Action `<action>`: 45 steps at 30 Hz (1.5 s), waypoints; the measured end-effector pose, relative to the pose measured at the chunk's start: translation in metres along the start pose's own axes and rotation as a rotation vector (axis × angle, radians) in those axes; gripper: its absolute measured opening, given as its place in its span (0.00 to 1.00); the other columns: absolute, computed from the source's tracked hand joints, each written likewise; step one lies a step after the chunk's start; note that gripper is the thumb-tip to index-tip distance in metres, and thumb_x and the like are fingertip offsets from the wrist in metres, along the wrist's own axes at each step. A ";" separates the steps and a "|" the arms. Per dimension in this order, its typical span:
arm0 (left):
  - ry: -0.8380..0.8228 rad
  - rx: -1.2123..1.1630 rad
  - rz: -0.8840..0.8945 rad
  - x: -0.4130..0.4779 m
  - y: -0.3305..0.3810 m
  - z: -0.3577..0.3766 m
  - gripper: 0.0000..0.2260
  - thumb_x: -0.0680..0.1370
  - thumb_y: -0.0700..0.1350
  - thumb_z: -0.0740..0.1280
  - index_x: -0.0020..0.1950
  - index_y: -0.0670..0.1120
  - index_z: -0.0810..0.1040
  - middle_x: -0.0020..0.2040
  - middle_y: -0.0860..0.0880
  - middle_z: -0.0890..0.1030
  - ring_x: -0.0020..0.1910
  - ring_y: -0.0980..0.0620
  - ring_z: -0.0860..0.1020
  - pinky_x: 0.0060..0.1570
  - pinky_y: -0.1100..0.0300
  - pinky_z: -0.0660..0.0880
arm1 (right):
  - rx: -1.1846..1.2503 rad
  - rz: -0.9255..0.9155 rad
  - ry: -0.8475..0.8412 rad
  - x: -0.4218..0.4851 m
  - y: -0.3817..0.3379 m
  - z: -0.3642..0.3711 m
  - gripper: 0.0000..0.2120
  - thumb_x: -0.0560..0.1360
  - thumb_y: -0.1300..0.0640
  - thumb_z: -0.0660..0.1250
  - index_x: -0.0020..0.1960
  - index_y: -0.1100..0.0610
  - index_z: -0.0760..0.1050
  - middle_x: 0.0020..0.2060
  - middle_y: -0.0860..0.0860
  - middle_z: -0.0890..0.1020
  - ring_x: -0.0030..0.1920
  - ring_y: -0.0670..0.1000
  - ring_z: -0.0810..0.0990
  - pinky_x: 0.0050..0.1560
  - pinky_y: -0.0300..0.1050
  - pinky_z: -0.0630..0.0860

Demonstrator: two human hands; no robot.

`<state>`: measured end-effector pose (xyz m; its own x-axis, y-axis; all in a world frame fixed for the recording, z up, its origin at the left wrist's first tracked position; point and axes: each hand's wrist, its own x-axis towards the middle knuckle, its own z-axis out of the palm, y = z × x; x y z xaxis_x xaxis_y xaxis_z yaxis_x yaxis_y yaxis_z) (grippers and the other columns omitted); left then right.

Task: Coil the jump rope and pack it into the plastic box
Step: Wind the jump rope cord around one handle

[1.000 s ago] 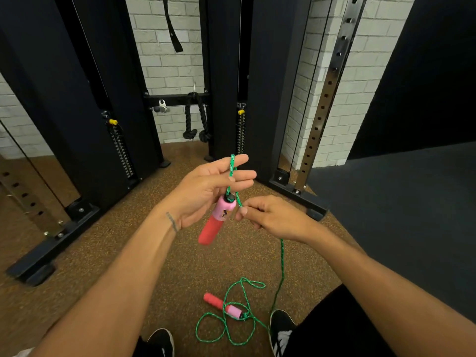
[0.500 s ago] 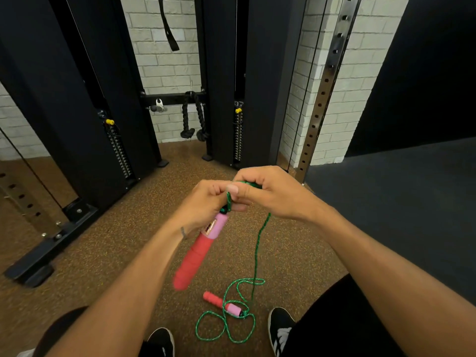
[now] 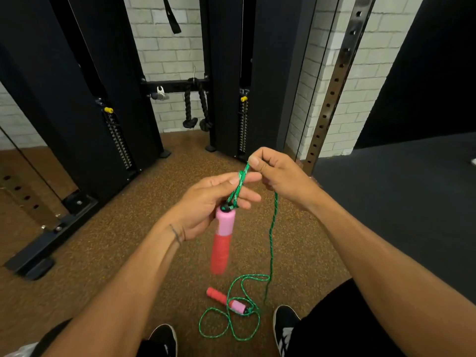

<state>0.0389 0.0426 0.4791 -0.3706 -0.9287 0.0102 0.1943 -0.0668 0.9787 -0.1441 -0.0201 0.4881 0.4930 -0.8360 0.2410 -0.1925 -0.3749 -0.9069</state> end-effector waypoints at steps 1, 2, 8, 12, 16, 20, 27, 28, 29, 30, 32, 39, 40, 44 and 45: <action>-0.006 -0.011 0.000 0.002 0.000 -0.003 0.15 0.80 0.45 0.59 0.61 0.44 0.80 0.42 0.45 0.86 0.37 0.56 0.81 0.44 0.66 0.77 | 0.008 0.019 -0.017 0.003 0.005 0.003 0.11 0.83 0.51 0.60 0.44 0.51 0.75 0.30 0.40 0.74 0.28 0.39 0.68 0.30 0.32 0.63; -0.010 -0.027 -0.002 0.004 -0.001 -0.007 0.15 0.79 0.45 0.59 0.62 0.44 0.80 0.41 0.46 0.86 0.35 0.56 0.80 0.42 0.67 0.76 | 0.025 0.039 -0.036 0.007 0.011 0.006 0.12 0.83 0.51 0.60 0.43 0.51 0.74 0.29 0.41 0.72 0.28 0.40 0.66 0.30 0.35 0.61; -0.013 -0.067 -0.046 0.014 -0.009 -0.021 0.16 0.79 0.45 0.61 0.63 0.41 0.80 0.38 0.46 0.84 0.29 0.58 0.75 0.34 0.70 0.71 | 0.163 0.071 -0.001 0.024 0.039 0.027 0.11 0.83 0.54 0.59 0.43 0.53 0.72 0.35 0.55 0.67 0.31 0.46 0.63 0.32 0.44 0.58; -0.011 -0.044 -0.063 0.019 -0.014 -0.022 0.16 0.79 0.46 0.61 0.63 0.41 0.80 0.37 0.46 0.84 0.29 0.59 0.74 0.34 0.70 0.71 | 0.216 0.057 0.064 0.028 0.049 0.032 0.12 0.83 0.49 0.59 0.44 0.52 0.73 0.33 0.50 0.70 0.31 0.46 0.66 0.32 0.43 0.63; 0.022 -0.266 0.037 0.021 -0.016 -0.028 0.17 0.79 0.43 0.59 0.66 0.40 0.77 0.41 0.47 0.85 0.33 0.58 0.79 0.39 0.67 0.75 | 0.197 0.107 -0.017 0.029 0.060 0.034 0.12 0.84 0.55 0.59 0.47 0.49 0.79 0.33 0.50 0.71 0.30 0.49 0.66 0.30 0.40 0.63; 0.142 -0.263 0.097 0.027 -0.016 -0.031 0.16 0.81 0.41 0.59 0.66 0.45 0.77 0.54 0.44 0.86 0.42 0.57 0.83 0.46 0.66 0.77 | 0.143 0.198 -0.119 0.029 0.064 0.047 0.16 0.83 0.53 0.60 0.39 0.44 0.80 0.26 0.42 0.71 0.26 0.41 0.66 0.28 0.38 0.62; 0.313 -0.158 0.076 0.028 -0.019 -0.041 0.13 0.83 0.40 0.58 0.65 0.43 0.77 0.57 0.44 0.85 0.50 0.54 0.85 0.48 0.63 0.81 | -0.435 0.034 -0.169 0.024 0.061 0.044 0.13 0.81 0.46 0.62 0.38 0.38 0.74 0.29 0.45 0.74 0.30 0.44 0.71 0.34 0.46 0.69; 0.323 -0.173 0.074 0.028 -0.019 -0.040 0.14 0.83 0.40 0.58 0.65 0.43 0.77 0.57 0.44 0.85 0.50 0.54 0.84 0.48 0.63 0.81 | -0.449 0.034 -0.165 0.024 0.060 0.044 0.15 0.81 0.46 0.62 0.36 0.37 0.73 0.28 0.46 0.74 0.29 0.44 0.71 0.34 0.45 0.68; 0.335 -0.183 0.074 0.029 -0.019 -0.040 0.14 0.83 0.40 0.58 0.66 0.44 0.76 0.57 0.44 0.85 0.50 0.54 0.84 0.47 0.63 0.81 | -0.457 0.031 -0.160 0.025 0.058 0.044 0.15 0.81 0.47 0.62 0.36 0.38 0.73 0.27 0.46 0.73 0.29 0.43 0.70 0.33 0.44 0.67; 0.346 -0.177 0.076 0.029 -0.020 -0.040 0.14 0.83 0.41 0.58 0.67 0.44 0.76 0.57 0.45 0.85 0.51 0.54 0.84 0.46 0.63 0.81 | -0.458 0.027 -0.161 0.025 0.057 0.044 0.14 0.81 0.47 0.63 0.36 0.41 0.75 0.27 0.45 0.73 0.29 0.43 0.69 0.33 0.43 0.66; 0.380 -0.102 0.084 0.031 -0.020 -0.043 0.15 0.83 0.42 0.58 0.69 0.45 0.74 0.57 0.46 0.85 0.54 0.54 0.84 0.45 0.63 0.80 | -0.479 0.012 -0.182 0.023 0.054 0.044 0.12 0.81 0.47 0.63 0.42 0.47 0.80 0.28 0.46 0.74 0.30 0.43 0.70 0.34 0.43 0.66; 0.431 0.254 0.050 0.029 -0.023 -0.054 0.15 0.83 0.43 0.60 0.70 0.46 0.74 0.54 0.48 0.86 0.53 0.53 0.84 0.54 0.61 0.78 | -0.356 -0.041 -0.264 0.008 0.037 0.041 0.10 0.80 0.48 0.65 0.44 0.47 0.83 0.30 0.46 0.77 0.30 0.42 0.70 0.32 0.39 0.64; 0.420 0.286 0.047 0.029 -0.025 -0.052 0.15 0.83 0.42 0.60 0.70 0.45 0.74 0.54 0.48 0.86 0.53 0.52 0.84 0.55 0.59 0.79 | -0.325 -0.047 -0.258 0.007 0.036 0.039 0.10 0.80 0.48 0.65 0.43 0.48 0.82 0.30 0.47 0.77 0.30 0.42 0.70 0.33 0.40 0.64; 0.451 0.136 0.019 0.032 -0.029 -0.045 0.13 0.83 0.41 0.60 0.67 0.44 0.75 0.55 0.44 0.85 0.53 0.52 0.84 0.51 0.61 0.80 | -0.356 -0.083 -0.311 0.008 0.036 0.033 0.09 0.80 0.49 0.65 0.44 0.48 0.80 0.31 0.49 0.77 0.31 0.44 0.70 0.33 0.42 0.66; 0.482 0.032 0.001 0.033 -0.028 -0.046 0.13 0.83 0.40 0.59 0.66 0.42 0.75 0.56 0.42 0.85 0.53 0.52 0.84 0.50 0.62 0.80 | -0.432 -0.097 -0.358 0.008 0.039 0.034 0.08 0.80 0.47 0.65 0.45 0.45 0.80 0.31 0.49 0.78 0.30 0.45 0.72 0.33 0.44 0.68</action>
<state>0.0629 -0.0026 0.4429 0.0937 -0.9926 -0.0775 0.1635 -0.0614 0.9846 -0.1185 -0.0277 0.4426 0.7681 -0.6297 0.1157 -0.4243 -0.6360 -0.6446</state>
